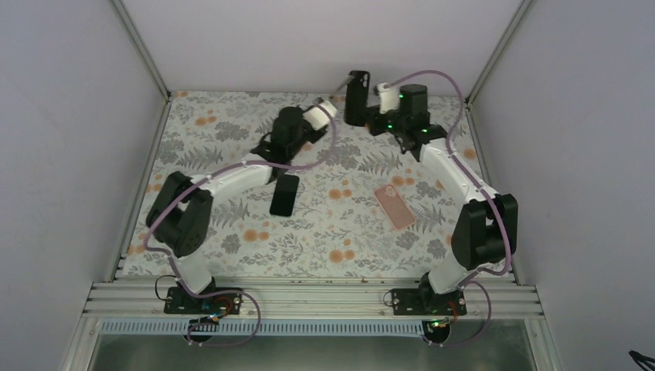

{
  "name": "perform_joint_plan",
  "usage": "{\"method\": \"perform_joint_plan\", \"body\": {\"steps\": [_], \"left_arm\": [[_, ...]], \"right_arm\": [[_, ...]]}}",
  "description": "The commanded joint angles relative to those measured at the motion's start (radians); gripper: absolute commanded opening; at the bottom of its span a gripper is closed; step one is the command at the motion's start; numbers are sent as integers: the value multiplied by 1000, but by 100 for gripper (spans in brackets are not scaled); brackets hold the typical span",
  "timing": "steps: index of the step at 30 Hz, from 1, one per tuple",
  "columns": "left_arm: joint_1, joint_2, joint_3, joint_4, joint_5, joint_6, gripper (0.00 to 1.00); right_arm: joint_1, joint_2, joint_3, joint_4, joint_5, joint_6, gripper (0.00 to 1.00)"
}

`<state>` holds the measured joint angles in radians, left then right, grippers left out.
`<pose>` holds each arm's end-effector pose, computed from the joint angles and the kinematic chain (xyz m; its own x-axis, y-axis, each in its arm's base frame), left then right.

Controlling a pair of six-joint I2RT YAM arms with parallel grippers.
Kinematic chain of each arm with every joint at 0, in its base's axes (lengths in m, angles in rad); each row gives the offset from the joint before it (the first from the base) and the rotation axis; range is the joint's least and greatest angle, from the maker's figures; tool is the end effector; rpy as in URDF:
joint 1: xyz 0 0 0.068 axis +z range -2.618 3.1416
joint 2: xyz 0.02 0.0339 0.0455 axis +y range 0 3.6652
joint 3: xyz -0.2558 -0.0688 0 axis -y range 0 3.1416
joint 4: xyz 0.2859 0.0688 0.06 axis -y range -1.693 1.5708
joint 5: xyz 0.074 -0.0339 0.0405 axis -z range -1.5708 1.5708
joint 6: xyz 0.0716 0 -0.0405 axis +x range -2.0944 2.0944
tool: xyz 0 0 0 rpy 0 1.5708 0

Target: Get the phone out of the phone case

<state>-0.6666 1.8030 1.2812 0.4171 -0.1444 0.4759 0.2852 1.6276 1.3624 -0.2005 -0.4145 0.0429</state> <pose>0.3999 -0.3015 0.2568 0.1558 0.4543 -0.8771 0.4815 0.7404 0.4690 0.4245 0.1545 0.2892 -0.4564 -0.0929 -0.8849 -0.5838 0.7818 0.2190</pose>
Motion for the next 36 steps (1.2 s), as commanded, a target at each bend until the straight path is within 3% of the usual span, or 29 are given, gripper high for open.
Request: {"method": "perform_joint_plan", "body": {"steps": [1, 4, 8, 12, 16, 20, 25, 31, 36], "left_arm": [[134, -145, -68, -6, -89, 29, 2], [134, -178, -114, -37, -26, 52, 2], [133, -204, -134, -138, -1, 107, 2], [138, -202, -142, -308, -225, 235, 2], [156, -327, -390, -179, -473, 509, 2], [204, -488, -623, -93, -584, 671, 2], [214, -550, -787, -245, -589, 619, 2], [186, -566, -820, -536, -394, 491, 2], [155, -473, -820, -640, -324, 415, 2]], "right_arm": [[-118, -81, -75, -122, 373, -235, 3], [-119, -99, -94, -157, 395, -282, 3], [-128, -101, -81, -241, 311, -313, 3], [-128, -21, -2, -526, 43, -400, 3], [-126, 112, 13, -810, -247, -552, 3], [-109, 172, -70, -854, -351, -623, 3], [-37, 234, -136, -844, -376, -645, 3], [22, 247, -160, -788, -301, -583, 3], [33, 257, -177, -751, -246, -549, 4]]}}
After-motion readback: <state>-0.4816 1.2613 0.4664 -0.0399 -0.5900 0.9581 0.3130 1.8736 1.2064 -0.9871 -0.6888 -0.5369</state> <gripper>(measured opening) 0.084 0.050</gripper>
